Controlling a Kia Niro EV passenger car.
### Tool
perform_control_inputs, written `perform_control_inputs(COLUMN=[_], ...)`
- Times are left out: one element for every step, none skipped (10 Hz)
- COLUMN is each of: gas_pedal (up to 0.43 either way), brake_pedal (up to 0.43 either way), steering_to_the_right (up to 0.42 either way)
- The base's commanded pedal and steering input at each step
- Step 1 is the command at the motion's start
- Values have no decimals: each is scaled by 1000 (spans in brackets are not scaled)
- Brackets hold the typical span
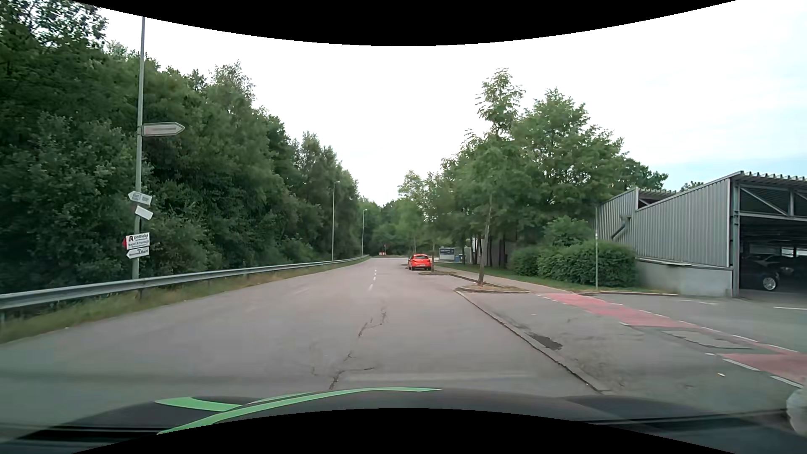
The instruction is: Follow the waypoints while adhering to traffic rules and regulations
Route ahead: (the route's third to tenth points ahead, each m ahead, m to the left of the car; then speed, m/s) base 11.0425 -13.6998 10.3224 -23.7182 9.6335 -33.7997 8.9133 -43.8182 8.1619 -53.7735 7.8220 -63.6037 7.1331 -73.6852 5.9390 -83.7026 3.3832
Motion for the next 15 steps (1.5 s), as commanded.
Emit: perform_control_inputs(gas_pedal=[0,0,0,0,0,0,0,0,0,0,0,0,0,0,0], brake_pedal=[213,207,207,195,195,189,171,165,152,146,122,79,6,0,0], steering_to_the_right=[74,107,148,197,233,280,325,369,404,444,485,514,548,580,604])
